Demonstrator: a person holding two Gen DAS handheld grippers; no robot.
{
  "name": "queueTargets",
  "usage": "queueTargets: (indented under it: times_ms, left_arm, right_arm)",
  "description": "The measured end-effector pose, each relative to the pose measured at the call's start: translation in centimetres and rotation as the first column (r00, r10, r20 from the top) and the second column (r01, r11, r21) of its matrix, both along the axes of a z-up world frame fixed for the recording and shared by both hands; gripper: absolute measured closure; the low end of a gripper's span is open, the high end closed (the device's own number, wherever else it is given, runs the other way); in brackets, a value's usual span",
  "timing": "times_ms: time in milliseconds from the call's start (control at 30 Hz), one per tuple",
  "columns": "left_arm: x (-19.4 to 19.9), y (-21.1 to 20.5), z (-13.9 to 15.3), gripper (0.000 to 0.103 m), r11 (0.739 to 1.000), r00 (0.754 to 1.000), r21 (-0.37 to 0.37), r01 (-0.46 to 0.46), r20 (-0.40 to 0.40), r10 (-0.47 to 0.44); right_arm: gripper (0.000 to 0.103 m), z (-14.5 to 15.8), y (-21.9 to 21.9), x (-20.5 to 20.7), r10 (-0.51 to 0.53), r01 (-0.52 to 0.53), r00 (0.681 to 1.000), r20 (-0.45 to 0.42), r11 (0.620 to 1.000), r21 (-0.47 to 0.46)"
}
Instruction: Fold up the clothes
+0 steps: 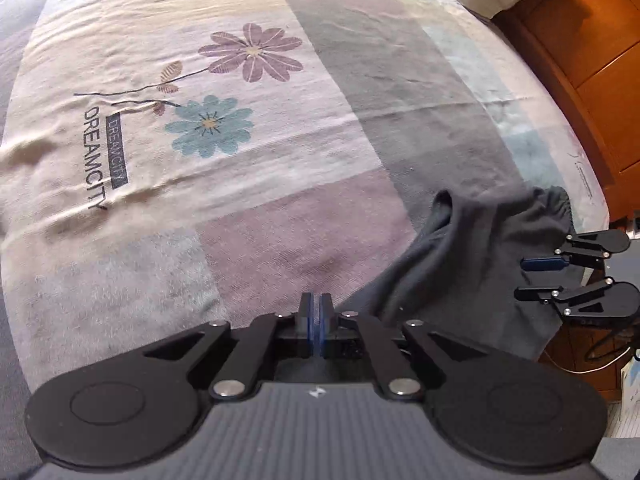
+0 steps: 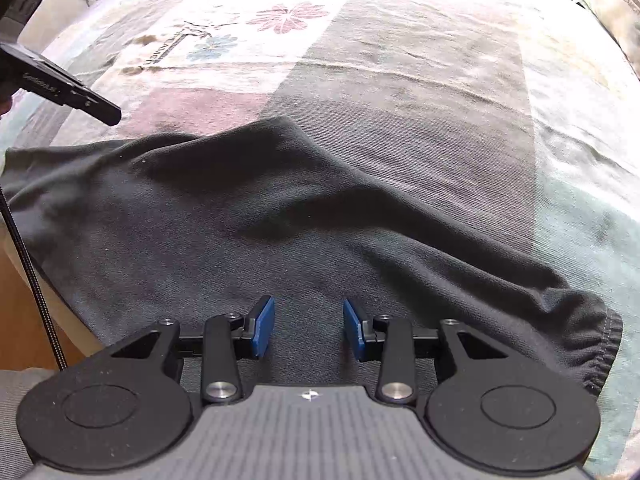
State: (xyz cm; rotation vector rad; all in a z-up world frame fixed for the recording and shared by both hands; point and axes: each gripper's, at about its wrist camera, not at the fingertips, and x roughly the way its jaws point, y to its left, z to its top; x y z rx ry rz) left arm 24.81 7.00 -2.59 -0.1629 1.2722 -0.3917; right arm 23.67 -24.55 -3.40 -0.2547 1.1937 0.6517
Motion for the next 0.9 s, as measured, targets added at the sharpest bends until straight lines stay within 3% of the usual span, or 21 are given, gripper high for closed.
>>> queueTargets:
  times_ms: [200, 333, 433, 533, 667, 833, 900]
  left_arm:
    - [-4.3, -3.0, -2.1, 0.099, 0.996, 0.995, 0.023, 0.086, -0.045, -0.085]
    - [-7.8, -1.9, -4.9, 0.098, 0.999, 0.987, 0.042, 0.022, -0.157, -0.015]
    - [-9.4, -0.7, -4.8, 0.096, 0.998, 0.979, 0.02, -0.058, -0.192, 0.061]
    - [-9.1, -1.3, -3.7, 0.095, 0.999, 0.985, 0.035, -0.018, -0.171, 0.024]
    - [-8.4, -1.9, -4.2, 0.091, 0.998, 0.982, 0.046, 0.04, -0.184, -0.031]
    - [-9.0, -1.2, -4.8, 0.089, 1.0, 0.98, 0.028, -0.004, -0.199, 0.009]
    - [-9.1, -1.4, -4.5, 0.09, 0.999, 0.979, 0.045, 0.0, -0.202, 0.009]
  right_arm:
    - [0.06, -0.5, 1.0, -0.6, 0.079, -0.079, 0.996, -0.033, 0.997, -0.021]
    - [0.055, -0.9, 0.2, -2.5, 0.165, -0.168, 0.985, -0.05, 0.984, -0.064]
    - [0.055, -0.6, -0.9, -3.2, 0.19, -0.199, 0.978, -0.087, 0.975, -0.099]
    - [0.056, 0.4, -2.4, -2.7, 0.135, -0.143, 0.989, -0.068, 0.982, -0.127]
    - [0.056, 0.7, -5.9, -1.6, -0.032, 0.02, 0.998, -0.054, 0.978, -0.207]
    - [0.055, -0.8, -10.1, -1.2, -0.141, 0.109, 0.987, -0.073, 0.937, -0.331]
    - [0.055, -0.3, -10.4, -1.0, -0.153, 0.125, 0.986, -0.066, 0.94, -0.318]
